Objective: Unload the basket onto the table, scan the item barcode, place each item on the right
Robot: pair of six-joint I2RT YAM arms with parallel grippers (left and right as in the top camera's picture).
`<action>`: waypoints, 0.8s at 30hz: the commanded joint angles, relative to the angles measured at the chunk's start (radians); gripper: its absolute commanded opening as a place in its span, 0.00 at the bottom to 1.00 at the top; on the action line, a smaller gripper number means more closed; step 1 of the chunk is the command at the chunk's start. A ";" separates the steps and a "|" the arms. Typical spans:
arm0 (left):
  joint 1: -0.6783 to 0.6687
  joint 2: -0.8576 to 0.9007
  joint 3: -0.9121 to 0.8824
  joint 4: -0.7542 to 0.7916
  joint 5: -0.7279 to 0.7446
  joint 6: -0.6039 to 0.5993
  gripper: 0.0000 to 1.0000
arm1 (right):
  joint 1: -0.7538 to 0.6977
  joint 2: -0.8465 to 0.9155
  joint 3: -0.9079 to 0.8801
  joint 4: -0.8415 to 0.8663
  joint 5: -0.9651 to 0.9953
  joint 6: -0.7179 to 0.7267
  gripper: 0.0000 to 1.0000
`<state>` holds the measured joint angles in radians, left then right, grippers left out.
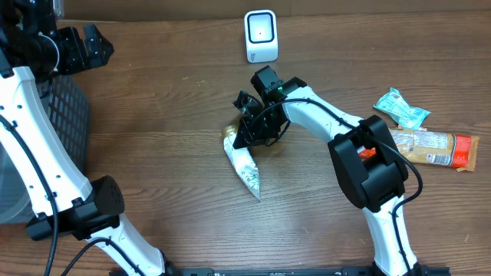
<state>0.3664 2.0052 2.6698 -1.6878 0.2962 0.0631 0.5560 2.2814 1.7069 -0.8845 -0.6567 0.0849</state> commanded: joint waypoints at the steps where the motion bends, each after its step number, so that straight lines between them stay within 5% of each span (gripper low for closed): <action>1: -0.007 0.002 0.002 -0.002 0.008 0.019 1.00 | -0.030 -0.031 -0.005 -0.008 0.274 0.005 0.44; 5: -0.007 0.002 0.002 -0.002 0.008 0.019 1.00 | -0.053 -0.031 -0.003 -0.018 0.413 0.005 0.59; 17: -0.007 0.002 0.002 -0.002 0.008 0.019 0.99 | -0.092 -0.078 0.265 -0.311 0.224 -0.119 0.59; 24: -0.007 0.002 0.002 -0.002 0.008 0.019 0.99 | -0.088 -0.074 0.222 -0.366 0.204 0.053 0.80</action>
<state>0.3664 2.0052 2.6698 -1.6882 0.2966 0.0631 0.4610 2.2303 1.9533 -1.2499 -0.4225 0.0345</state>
